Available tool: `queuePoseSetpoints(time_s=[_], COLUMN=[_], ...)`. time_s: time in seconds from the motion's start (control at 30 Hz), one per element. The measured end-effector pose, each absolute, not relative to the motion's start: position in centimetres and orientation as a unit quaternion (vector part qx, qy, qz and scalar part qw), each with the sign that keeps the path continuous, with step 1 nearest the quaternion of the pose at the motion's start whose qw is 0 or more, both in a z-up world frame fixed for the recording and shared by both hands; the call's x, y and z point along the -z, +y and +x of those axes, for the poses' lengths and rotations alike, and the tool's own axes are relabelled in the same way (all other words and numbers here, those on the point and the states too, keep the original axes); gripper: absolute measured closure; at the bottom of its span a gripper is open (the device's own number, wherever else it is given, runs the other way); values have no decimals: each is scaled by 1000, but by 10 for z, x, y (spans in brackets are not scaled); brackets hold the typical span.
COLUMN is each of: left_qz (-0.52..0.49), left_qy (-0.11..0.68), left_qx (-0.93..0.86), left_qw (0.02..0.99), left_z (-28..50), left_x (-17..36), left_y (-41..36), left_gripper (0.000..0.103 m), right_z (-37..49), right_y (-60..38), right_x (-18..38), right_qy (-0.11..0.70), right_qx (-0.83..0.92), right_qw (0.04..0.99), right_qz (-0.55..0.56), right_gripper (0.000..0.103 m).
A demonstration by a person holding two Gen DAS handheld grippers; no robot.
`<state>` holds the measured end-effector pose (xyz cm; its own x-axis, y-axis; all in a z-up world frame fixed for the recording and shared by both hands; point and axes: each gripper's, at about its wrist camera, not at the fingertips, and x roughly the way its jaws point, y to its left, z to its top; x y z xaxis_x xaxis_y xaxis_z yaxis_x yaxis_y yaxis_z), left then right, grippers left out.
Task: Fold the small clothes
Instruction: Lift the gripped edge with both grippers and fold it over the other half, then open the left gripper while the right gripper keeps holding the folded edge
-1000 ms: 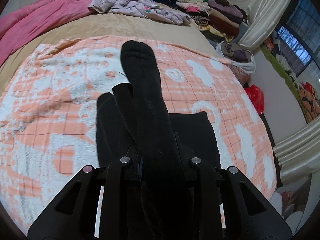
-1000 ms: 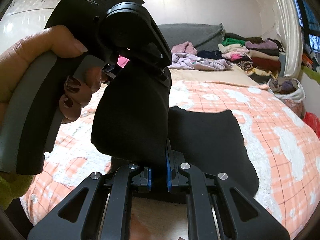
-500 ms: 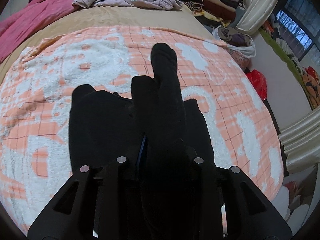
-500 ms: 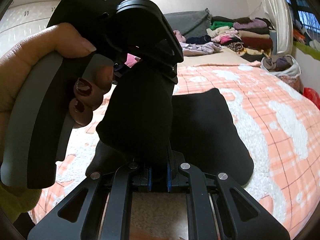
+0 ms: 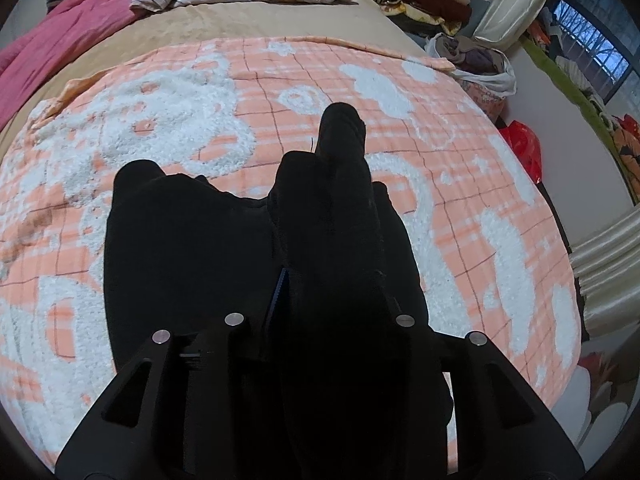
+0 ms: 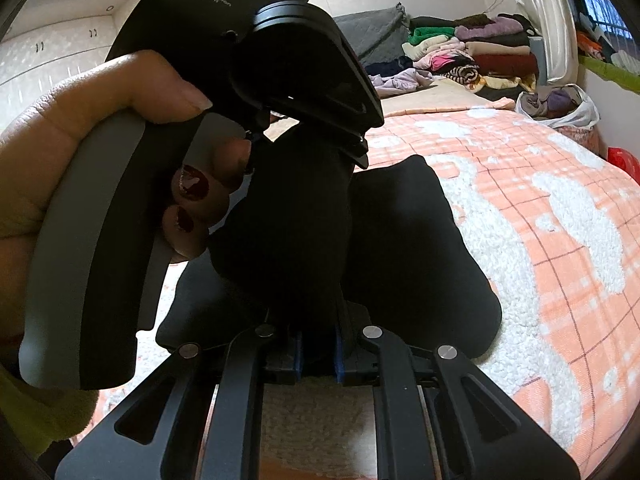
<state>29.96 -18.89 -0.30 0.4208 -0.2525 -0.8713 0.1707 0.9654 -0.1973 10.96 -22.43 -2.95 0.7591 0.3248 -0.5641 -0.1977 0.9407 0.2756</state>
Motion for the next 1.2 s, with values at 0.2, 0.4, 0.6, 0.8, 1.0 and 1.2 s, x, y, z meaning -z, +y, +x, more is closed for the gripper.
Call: queuePoseSetpoints(time_s=[0.2, 0.4, 0.6, 0.8, 1.0, 1.2], left_qz=[-27, -20, -70, -73, -89, -76], left_qy=[525, 525, 522, 490, 450, 439], left_qx=[124, 125, 188, 206, 163, 66], left_qw=[842, 841, 829, 844, 873, 893], left_z=[301, 300, 298, 285, 279, 278], left_x=[8, 12, 9, -14, -32, -18], left_y=[-200, -207, -208, -207, -158, -94], left_gripper=[76, 71, 32, 32, 32, 32], right_z=[112, 114, 121, 128, 129, 138], right_y=[-231, -236, -242, -256, -265, -277], right_x=[31, 34, 36, 42, 41, 34], right_qy=[321, 326, 335, 343, 343, 343], right_qx=[-138, -137, -136, -136, -140, -165], right_qw=[930, 927, 922, 913, 910, 896], right_qz=[110, 123, 140, 173, 185, 226], right_gripper=[93, 93, 92, 91, 84, 51])
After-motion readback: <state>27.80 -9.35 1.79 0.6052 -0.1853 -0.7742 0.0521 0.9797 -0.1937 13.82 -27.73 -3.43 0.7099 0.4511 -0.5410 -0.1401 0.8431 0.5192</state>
